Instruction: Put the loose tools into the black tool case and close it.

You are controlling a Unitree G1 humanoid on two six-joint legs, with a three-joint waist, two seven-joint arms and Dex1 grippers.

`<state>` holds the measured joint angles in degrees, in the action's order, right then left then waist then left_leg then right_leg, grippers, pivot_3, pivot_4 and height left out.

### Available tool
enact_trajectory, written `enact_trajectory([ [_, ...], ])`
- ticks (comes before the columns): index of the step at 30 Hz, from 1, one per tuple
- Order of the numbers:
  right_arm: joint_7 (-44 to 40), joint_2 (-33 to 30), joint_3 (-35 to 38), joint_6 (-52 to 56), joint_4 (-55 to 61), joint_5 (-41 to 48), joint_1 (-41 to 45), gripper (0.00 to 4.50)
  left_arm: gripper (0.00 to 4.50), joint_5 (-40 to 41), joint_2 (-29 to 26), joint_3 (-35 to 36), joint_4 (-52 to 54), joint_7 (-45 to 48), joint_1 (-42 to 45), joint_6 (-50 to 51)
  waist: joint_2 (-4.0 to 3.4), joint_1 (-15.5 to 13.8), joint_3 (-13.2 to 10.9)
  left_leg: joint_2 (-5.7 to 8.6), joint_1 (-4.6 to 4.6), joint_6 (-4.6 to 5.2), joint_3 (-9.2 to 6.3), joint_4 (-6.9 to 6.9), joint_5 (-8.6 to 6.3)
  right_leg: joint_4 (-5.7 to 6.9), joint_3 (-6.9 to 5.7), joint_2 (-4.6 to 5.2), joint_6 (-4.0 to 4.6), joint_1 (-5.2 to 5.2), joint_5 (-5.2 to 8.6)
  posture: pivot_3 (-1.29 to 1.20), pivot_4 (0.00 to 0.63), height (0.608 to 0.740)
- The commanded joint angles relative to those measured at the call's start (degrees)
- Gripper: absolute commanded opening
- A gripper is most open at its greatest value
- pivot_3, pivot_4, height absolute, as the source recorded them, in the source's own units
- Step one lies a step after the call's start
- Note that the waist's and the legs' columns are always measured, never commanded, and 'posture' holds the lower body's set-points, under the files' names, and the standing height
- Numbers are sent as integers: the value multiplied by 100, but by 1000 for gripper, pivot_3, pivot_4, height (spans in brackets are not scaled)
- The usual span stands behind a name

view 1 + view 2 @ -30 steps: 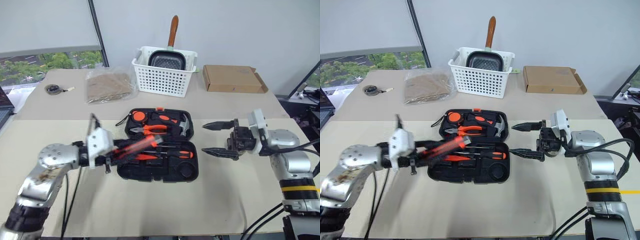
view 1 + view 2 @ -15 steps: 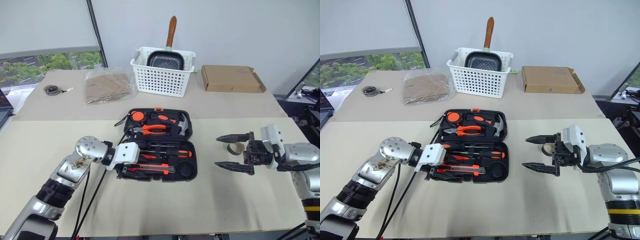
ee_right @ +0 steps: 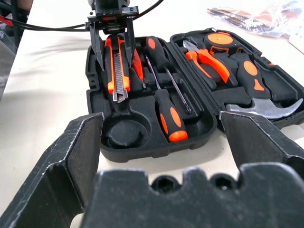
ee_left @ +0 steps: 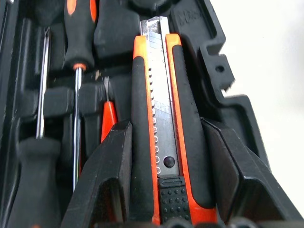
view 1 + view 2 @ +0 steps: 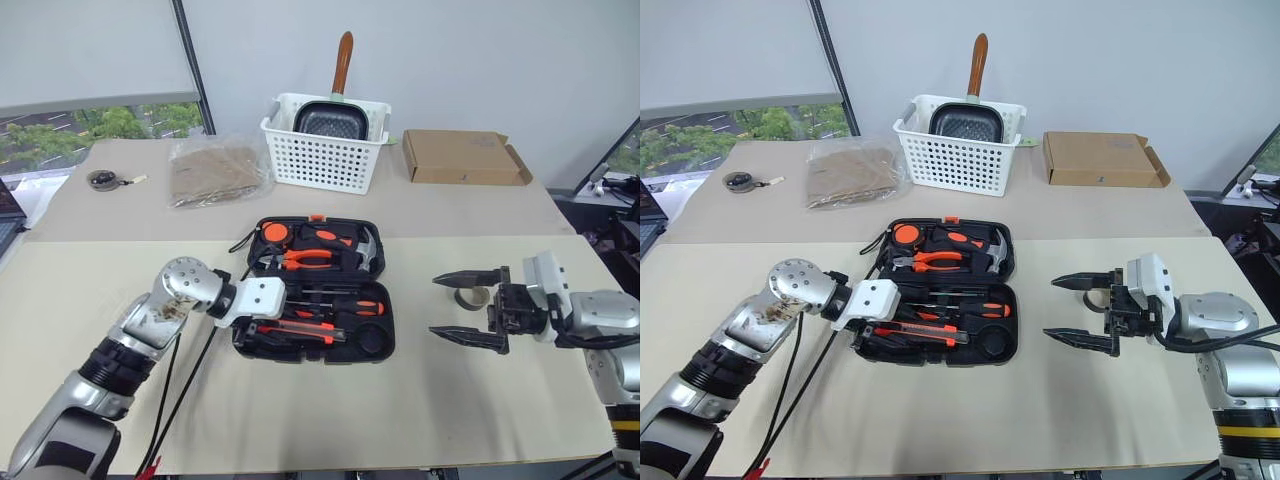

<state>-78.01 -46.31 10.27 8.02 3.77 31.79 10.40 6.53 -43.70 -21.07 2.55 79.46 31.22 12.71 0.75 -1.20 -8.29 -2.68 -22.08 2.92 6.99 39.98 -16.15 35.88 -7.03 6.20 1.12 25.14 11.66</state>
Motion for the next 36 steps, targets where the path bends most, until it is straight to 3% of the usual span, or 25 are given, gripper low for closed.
enact_trajectory([
  [1,73,-15,112,56,198,132,106,4500,1703,107,9,-4,457,96,251,465,0,-3,0,0,-1,0,0,1,0,0,0,0,0,0,0,0,150,700],
  [24,268,42,70,48,361,144,84,4500,1703,-246,71,-222,352,-103,207,599,1,-20,0,3,1,0,-3,8,2,8,2,-2,-1,-3,1,0,150,700],
  [25,281,39,69,65,377,151,94,4500,2727,-215,95,-199,355,-125,186,598,1,-24,0,3,1,0,-3,8,2,8,2,-2,-1,-3,1,0,150,700],
  [30,305,32,48,100,400,167,121,4500,4413,-153,96,-166,371,-139,98,554,0,-22,0,3,2,0,-3,11,1,9,3,-2,-1,-5,1,0,150,700],
  [36,257,30,60,89,359,178,109,4500,4469,311,228,251,492,-200,240,747,1,-19,0,3,0,0,-3,11,1,9,1,-2,-1,-4,1,0,150,700],
])
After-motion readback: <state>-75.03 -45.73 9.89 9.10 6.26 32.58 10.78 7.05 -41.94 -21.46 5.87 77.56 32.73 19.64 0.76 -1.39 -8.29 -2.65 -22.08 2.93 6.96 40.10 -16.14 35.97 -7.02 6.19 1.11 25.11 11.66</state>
